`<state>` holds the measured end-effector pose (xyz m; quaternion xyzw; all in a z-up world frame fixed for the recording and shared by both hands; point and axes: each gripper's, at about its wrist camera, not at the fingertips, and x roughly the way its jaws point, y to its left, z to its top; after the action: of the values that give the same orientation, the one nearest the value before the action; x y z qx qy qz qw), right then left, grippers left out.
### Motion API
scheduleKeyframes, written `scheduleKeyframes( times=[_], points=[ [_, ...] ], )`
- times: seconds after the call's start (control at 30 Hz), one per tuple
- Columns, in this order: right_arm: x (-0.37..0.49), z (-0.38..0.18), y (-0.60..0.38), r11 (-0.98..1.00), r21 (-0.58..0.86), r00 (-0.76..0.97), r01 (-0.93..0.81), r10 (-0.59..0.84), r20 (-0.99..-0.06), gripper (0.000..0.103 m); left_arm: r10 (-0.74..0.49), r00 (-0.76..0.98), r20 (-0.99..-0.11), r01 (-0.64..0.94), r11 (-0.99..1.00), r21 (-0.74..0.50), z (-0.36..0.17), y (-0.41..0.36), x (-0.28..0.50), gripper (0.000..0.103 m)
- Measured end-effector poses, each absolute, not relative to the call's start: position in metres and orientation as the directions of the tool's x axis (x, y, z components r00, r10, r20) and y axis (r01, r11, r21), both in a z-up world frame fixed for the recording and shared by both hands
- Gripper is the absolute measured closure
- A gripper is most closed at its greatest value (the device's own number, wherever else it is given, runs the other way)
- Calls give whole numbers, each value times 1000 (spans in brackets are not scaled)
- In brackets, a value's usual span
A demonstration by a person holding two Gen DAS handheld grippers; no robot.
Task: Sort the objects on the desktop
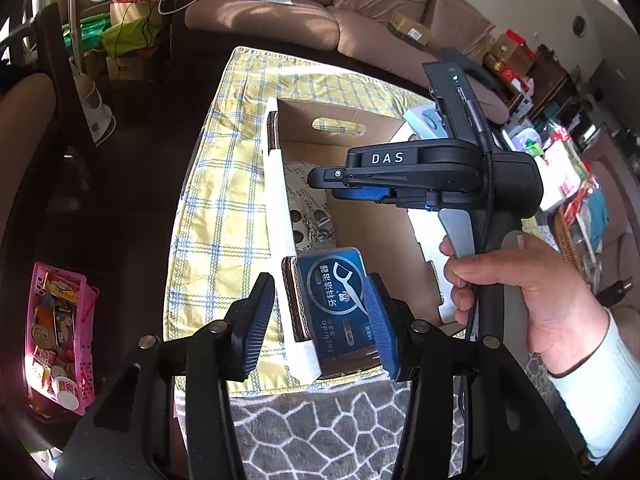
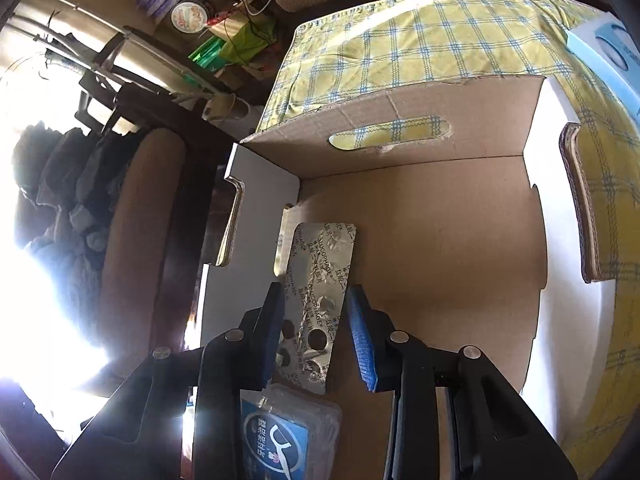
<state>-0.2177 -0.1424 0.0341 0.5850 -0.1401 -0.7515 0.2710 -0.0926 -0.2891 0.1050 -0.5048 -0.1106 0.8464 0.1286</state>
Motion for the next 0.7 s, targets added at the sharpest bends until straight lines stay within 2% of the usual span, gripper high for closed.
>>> scheduleKeyframes(
  times=[0.13,0.43,0.5,0.57,0.6,0.67,0.7],
  points=[
    [-217,37,-140,-822,520,-189,234,-563,-805,69,328,-460,-825,-110,-943,-314,107,-284,-94,49],
    [-222,31,-158,-811,533,-142,240,-573,-807,69,329,-456,-827,-115,-943,-312,112,-277,-91,47],
    [-220,37,-154,-818,521,-150,244,-562,-813,69,319,-459,-829,-111,-947,-303,115,-276,-90,42],
    [-214,49,-149,-833,484,-182,267,-537,-824,68,303,-470,-829,-105,-952,-288,119,-274,-89,29],
    [-209,56,-147,-836,468,-194,286,-528,-827,66,302,-473,-828,-105,-952,-288,121,-273,-89,27],
    [-198,68,-143,-845,421,-212,329,-500,-840,47,307,-473,-826,-100,-950,-296,123,-269,-90,16],
    [-191,73,-141,-851,394,-226,347,-483,-846,43,315,-467,-827,-99,-947,-305,123,-266,-90,12]
  ],
)
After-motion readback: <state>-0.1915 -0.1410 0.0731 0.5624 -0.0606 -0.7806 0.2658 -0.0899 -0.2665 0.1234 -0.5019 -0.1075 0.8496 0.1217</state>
